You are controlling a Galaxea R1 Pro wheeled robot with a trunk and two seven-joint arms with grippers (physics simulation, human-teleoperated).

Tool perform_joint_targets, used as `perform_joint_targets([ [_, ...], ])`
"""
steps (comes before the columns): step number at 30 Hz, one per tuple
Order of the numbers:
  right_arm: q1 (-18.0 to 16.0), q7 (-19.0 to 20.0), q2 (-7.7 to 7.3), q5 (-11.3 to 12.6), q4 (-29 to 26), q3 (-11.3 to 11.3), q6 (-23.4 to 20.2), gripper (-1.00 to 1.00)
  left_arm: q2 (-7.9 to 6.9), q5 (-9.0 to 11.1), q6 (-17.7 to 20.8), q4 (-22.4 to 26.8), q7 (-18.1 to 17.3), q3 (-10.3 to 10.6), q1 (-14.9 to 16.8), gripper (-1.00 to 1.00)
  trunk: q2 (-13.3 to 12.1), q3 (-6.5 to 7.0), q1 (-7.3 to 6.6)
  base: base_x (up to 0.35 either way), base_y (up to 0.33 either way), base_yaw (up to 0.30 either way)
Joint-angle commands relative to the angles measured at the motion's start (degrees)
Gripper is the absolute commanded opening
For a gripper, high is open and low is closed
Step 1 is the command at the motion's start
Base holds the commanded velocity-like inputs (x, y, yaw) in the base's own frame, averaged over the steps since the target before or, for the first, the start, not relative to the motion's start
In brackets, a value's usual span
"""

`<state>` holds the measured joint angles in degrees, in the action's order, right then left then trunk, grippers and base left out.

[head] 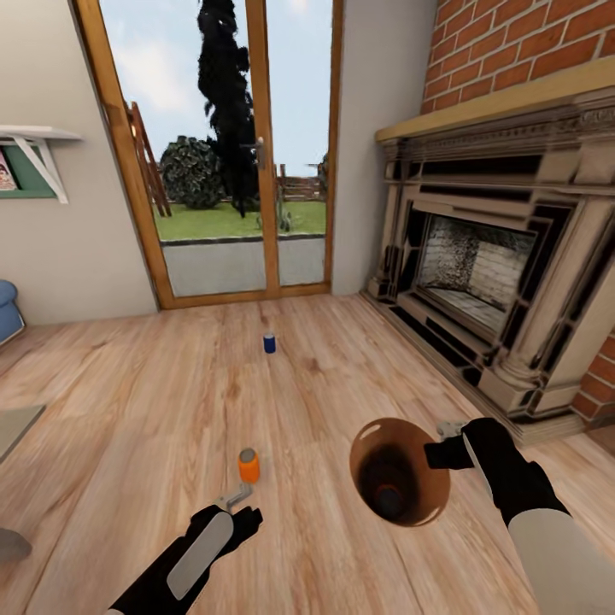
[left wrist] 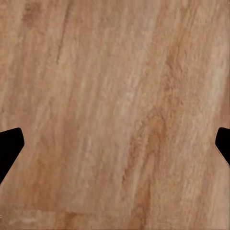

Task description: Put the three can of soda from the living room inside the tash can in the kitchen.

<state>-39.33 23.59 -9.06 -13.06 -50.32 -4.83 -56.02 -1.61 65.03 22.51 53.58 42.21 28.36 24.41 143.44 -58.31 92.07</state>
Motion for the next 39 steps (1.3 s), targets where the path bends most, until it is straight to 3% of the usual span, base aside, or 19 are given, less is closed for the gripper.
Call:
perform_joint_targets([
  [1, -0.01, 0.34, 0.01, 1.24, -0.04, -0.03, -0.18, -1.00, -0.07, 0.02, 0.00, -0.02, -0.01, -0.03, -0.01, 1.00, 0.00, 0.01, -0.01, 0.326, 0.156, -0.023],
  [11, 0.04, 0.32, 0.05, 1.29, -1.60, 0.05, -1.04, -1.00, -0.19, 0.06, 0.08, -1.04, -0.27, -0.16, 0.02, 1.00, 0.00, 0.01, -0.01, 0.335, 0.079, -0.005],
  [16, 0.08, 0.32, 0.01, 1.45, -2.56, 0.06, -3.98, -1.00, -0.32, 0.05, 0.08, -1.32, -0.20, -0.15, 0.02, 1.00, 0.00, 0.01, -0.01, 0.345, -0.053, -0.004],
  [23, 0.21, 0.32, 0.01, 1.45, -3.76, 0.24, -3.98, -1.00, -0.50, 0.04, 0.08, -1.70, -0.25, -0.16, 0.02, 1.00, 0.00, 0.01, -0.01, 0.346, -0.079, -0.005],
  [31, 2.41, 0.33, 0.01, 1.45, -8.08, 0.18, -3.98, -1.00, -0.57, -0.04, 0.08, -1.81, -0.10, -0.13, 0.02, 1.00, 0.00, 0.01, -0.01, 0.345, -0.081, 0.000],
  [39, 2.76, 0.36, 0.08, 1.45, -8.64, 0.24, -3.98, -1.00, -0.59, -4.16, 0.16, -3.20, -0.17, -0.14, 0.10, 1.00, 0.00, 0.01, -0.01, 0.345, -0.026, 0.000],
])
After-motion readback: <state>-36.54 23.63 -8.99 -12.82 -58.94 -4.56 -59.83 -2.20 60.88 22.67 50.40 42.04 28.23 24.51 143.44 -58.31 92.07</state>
